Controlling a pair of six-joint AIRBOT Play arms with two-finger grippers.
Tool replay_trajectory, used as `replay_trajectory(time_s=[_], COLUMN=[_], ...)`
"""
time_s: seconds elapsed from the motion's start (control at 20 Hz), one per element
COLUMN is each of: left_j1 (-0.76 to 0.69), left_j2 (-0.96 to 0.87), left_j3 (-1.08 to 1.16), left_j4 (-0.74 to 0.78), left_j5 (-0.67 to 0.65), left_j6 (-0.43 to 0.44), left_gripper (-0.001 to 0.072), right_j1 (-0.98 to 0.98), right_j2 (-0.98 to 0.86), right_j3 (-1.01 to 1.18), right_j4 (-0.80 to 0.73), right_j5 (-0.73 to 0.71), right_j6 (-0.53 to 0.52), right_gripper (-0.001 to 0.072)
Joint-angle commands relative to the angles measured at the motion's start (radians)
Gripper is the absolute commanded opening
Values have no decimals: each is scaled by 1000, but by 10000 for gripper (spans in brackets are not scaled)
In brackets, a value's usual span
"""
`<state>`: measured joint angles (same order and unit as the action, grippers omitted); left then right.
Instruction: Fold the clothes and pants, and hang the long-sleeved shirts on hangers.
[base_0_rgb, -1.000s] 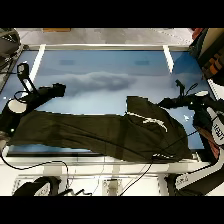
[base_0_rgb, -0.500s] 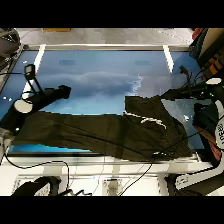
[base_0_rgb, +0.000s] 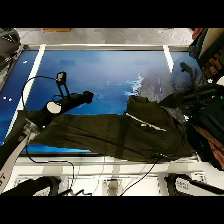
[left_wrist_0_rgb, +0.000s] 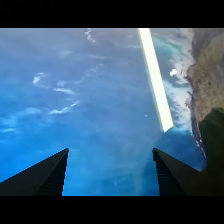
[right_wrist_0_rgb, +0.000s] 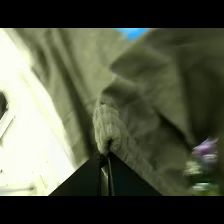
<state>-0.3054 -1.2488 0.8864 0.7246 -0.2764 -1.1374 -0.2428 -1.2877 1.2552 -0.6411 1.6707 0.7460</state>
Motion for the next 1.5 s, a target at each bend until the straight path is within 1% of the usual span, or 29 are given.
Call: replay_trajectory(time_s=[0.0, 0.1, 0.15, 0.2, 0.25, 0.35, 0.4, 0.5, 0.6, 0.65, 0.7, 0.75, 0.8, 0.85, 0.95, 1.15, 1.3, 1.35, 1.4, 1.45], left_j1=[-38, -47, -48, -48, -48, -48, -48, -48, -48, -48, -48, -48, -48, -48, -48, -48, -48, -48, -48, -48], left_j2=[-14, -14, -14, -14, -14, -14, -14, -14, -14, -14, -14, -14, -14, -14, -14, -14, -14, -14, -14, -13], left_j3=[1, 1, 1, 1, 1, 1, 1, 1, 1, 1, 1, 1, 1, 1, 1, 1, 1, 1, 1, 1], left_j4=[-16, -15, -15, -15, -15, -15, -15, -15, -15, -15, -15, -15, -15, -15, -15, -15, -15, -15, -10, 14], left_j5=[44, 41, 41, 41, 41, 41, 41, 41, 41, 41, 41, 41, 41, 41, 41, 41, 41, 41, 41, 41], left_j6=[0, 0, 0, 0, 0, 0, 0, 0, 0, 0, 0, 0, 0, 0, 0, 0, 0, 0, 0, 0], left_gripper=[597, 598, 597, 597, 598, 598, 597, 597, 597, 597, 598, 597, 597, 597, 597, 597, 597, 597, 597, 597], right_j1=[123, 213, 256, 294, 328, 342, 324, 259, 151, 81, 13, -48, -110, -156, -201, -201, -191, -179, -159, -132], right_j2=[150, 195, 203, 203, 203, 203, 203, 203, 203, 203, 203, 201, 201, 201, 200, 194, 114, 76, 32, -9], right_j3=[-154, -220, -237, -240, -239, -239, -233, -199, -159, -143, -138, -140, -149, -169, -244, -403, -421, -421, -421, -421], right_j4=[-13, -13, -14, -20, -34, -97, -169, -363, -572, -698, -809, -866, -873, -850, -808, -853, -832, -821, -806, -798], right_j5=[2, 5, 5, 6, -6, -71, -122, -228, -312, -325, -292, -227, -158, -129, -135, -310, -390, -405, -415, -423], right_j6=[32, 94, 125, 137, 137, 138, 158, 233, 313, 373, 398, 397, 397, 398, 397, 401, 449, 450, 451, 450], right_gripper=[28, 45, 132, 288, 337, 336, 334, 333, 331, 332, 344, 413, 463, 498, 568, 570, 568, 567, 544, 475])
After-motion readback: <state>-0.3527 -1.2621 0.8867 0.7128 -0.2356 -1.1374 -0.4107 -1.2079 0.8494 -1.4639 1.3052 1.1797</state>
